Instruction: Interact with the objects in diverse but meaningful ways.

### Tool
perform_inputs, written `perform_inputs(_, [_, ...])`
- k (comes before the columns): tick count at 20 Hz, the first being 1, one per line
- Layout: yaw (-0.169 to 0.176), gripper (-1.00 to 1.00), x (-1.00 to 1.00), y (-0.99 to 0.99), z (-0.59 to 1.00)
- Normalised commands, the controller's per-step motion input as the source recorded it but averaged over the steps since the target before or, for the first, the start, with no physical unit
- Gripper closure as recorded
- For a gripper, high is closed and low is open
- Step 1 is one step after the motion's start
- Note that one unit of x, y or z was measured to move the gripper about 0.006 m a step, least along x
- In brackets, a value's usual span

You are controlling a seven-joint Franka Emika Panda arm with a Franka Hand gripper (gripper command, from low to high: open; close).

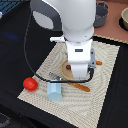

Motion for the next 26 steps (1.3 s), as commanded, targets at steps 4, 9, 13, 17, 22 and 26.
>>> perform_inputs(4, [-0.006,-1.00,-0.04,0.11,-0.08])
perform_inputs(9, [-0.001,-1.00,-0.01,0.22,-0.14])
perform_inputs(13, [0.000,-1.00,0.04,0.41,-0.08])
perform_inputs(17, [0.000,-1.00,0.04,0.41,-0.06])
perform_inputs(22, [0.000,1.00,0.05,0.38,-0.03])
perform_inputs(26, [0.000,1.00,0.07,0.37,-0.01])
